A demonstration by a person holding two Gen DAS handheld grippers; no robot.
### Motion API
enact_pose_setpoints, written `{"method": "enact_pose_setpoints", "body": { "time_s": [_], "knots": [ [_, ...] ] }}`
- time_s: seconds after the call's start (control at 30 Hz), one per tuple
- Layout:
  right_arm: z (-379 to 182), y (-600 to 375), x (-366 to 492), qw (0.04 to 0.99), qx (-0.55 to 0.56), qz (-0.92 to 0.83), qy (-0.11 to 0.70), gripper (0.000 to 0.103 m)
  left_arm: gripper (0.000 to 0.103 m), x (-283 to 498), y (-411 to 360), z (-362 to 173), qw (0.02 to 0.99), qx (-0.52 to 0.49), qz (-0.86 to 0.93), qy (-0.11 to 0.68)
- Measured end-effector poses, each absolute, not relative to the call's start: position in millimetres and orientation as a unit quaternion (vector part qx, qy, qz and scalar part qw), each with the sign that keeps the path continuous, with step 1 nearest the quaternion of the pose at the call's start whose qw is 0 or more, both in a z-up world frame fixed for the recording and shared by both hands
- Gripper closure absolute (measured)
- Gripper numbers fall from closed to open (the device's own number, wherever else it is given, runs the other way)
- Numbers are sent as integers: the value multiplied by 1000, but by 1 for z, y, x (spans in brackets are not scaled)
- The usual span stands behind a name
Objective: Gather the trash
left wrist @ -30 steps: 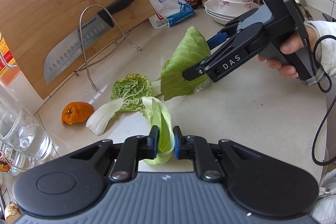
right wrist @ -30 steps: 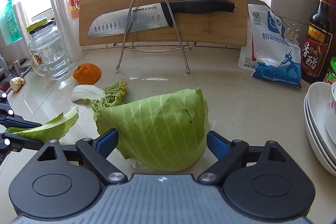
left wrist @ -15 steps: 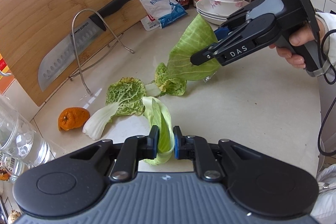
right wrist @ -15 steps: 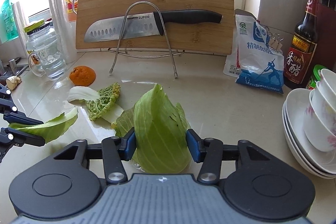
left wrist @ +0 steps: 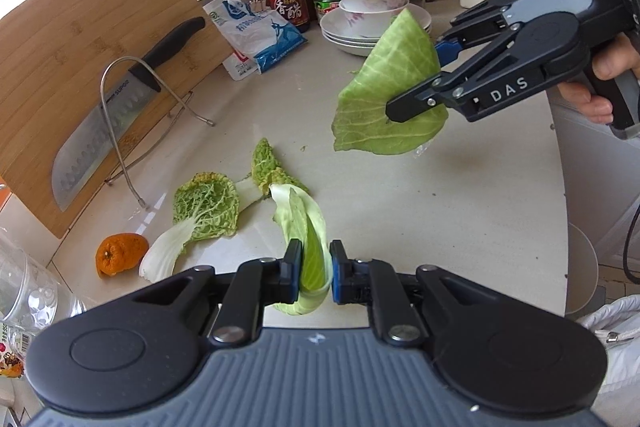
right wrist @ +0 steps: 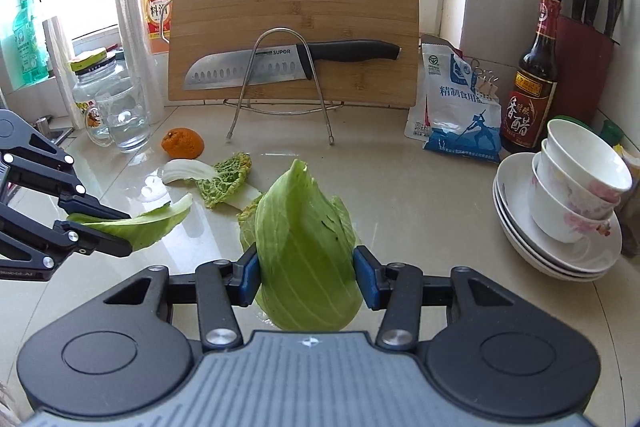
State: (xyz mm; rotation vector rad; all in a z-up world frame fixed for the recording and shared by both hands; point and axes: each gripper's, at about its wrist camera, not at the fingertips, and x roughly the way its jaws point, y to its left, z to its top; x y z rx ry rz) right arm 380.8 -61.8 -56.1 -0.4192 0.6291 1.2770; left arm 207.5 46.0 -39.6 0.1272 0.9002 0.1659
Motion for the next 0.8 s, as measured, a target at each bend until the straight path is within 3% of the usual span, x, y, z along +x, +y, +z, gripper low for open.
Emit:
{"method": "enact_pose_setpoints", "body": {
  "time_s": [0.27,0.37,0.57,0.63,0.8],
  "knots": [
    [-59,-89,351,744,-193,561,306,47,91,198,25,-44,896,68,41,437],
    [-71,-91,338,745,-206,552,312,34,91,194,21,-45,897,70,32,436],
    [-81,-98,328,745,-212,540,329,34,91,188,21,-45,898,75,23,432],
    [-80,-100,329,746,-209,536,333,51,91,187,21,-44,899,75,22,431],
    [-67,-107,330,751,-206,533,330,70,91,184,20,-42,902,76,21,425]
  ]
}}
